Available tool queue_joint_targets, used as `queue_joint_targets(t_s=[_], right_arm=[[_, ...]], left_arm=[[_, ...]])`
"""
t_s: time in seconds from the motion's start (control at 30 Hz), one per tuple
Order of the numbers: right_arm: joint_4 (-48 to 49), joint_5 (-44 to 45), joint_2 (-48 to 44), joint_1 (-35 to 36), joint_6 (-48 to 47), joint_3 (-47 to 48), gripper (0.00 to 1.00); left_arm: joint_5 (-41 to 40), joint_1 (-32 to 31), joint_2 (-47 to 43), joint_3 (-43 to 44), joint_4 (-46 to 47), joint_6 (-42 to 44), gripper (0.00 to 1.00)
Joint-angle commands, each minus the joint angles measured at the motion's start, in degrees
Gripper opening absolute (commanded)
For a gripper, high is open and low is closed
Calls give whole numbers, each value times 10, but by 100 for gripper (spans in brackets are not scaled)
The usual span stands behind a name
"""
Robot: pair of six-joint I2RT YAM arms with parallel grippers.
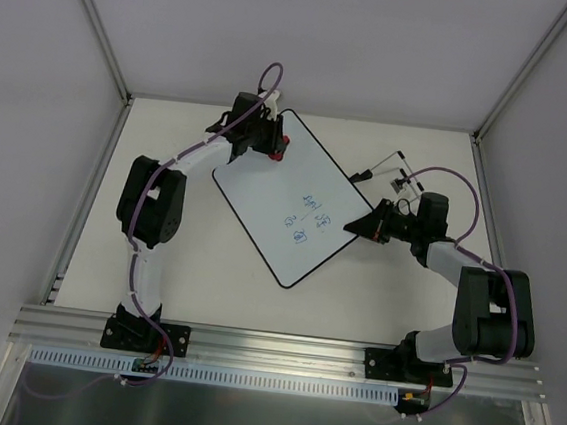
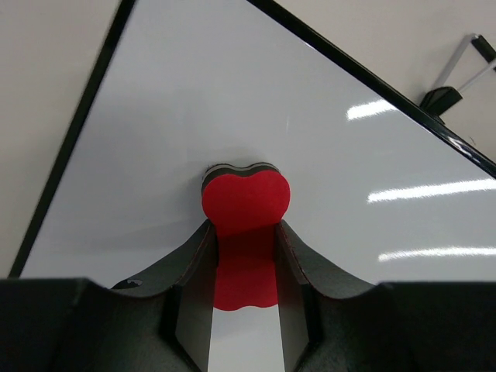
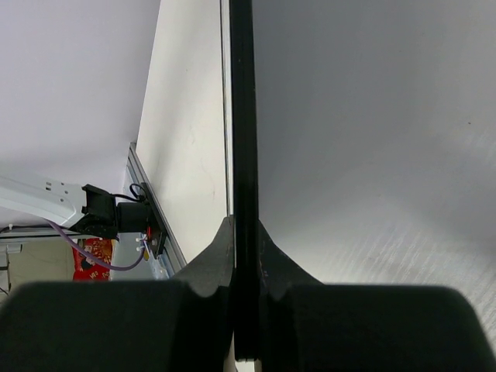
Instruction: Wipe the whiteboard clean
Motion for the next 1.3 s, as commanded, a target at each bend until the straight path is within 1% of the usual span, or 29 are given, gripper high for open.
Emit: queue_joint_targets(t_s=[0.0,0.1,0.23,0.37,0.53,0.83,0.9,0.97,1.03,1.17,1.27], right_arm=[[19,14,-14,26,-188,11,0],[19,14,-13,26,-189,10,0],[20,17,-12,26,-189,12,0],[21,19,-11,27,-186,12,0],[22,28,-16,30,-182,14,0],[24,65,-27,31,-169,17,0],[24,69,-29,31,-168,19,0],[24,70,-29,31,-167,19,0],[24,69,-29,31,-166,18,0],[25,67,-31,31,-166,14,0],[24,66,-33,31,-166,14,0]], left_arm=[[45,-55,-13,-39,-37,27,0],[29,-86,-30,-78,-43,35,0],[39,-112,-46,-122,-42,4,0],[24,-151,-60,-154,-42,5,0],[14,-216,-78,-161,-42,-7,0],[-3,-280,-109,-191,-40,-41,0],[-17,-281,-121,-208,-36,-54,0],[-52,-278,-131,-223,-34,-53,0],[-79,-262,-138,-230,-31,-57,0],[-100,-220,-152,-248,-11,-63,0],[-114,-189,-142,-242,2,-54,0]])
